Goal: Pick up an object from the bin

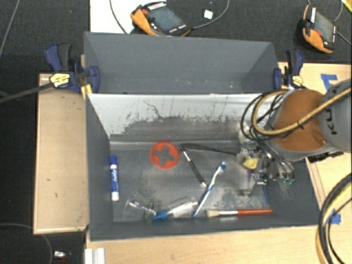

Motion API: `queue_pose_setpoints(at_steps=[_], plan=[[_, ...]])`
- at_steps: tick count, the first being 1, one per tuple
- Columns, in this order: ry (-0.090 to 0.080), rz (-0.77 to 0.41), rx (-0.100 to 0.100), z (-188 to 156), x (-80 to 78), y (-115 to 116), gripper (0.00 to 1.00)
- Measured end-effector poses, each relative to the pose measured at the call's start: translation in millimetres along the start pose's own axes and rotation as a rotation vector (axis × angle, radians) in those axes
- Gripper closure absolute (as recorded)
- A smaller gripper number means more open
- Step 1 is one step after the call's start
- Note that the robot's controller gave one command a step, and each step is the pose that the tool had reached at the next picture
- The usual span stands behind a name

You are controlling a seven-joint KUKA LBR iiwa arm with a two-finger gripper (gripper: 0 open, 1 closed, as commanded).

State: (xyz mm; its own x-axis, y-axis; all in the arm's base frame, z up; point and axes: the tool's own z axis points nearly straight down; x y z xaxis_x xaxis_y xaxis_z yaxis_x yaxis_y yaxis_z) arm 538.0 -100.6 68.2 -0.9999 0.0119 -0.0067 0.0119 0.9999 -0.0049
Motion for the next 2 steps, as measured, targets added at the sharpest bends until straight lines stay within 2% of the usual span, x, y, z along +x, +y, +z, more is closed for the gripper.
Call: queue_pose_setpoints(at_steps=[1,2], plan=[[-0.003,0.265,-0.013,-3,-1.4,108,0.0],[-0.005,-0.098,0.004,-3,-14.4,55,1.0]])
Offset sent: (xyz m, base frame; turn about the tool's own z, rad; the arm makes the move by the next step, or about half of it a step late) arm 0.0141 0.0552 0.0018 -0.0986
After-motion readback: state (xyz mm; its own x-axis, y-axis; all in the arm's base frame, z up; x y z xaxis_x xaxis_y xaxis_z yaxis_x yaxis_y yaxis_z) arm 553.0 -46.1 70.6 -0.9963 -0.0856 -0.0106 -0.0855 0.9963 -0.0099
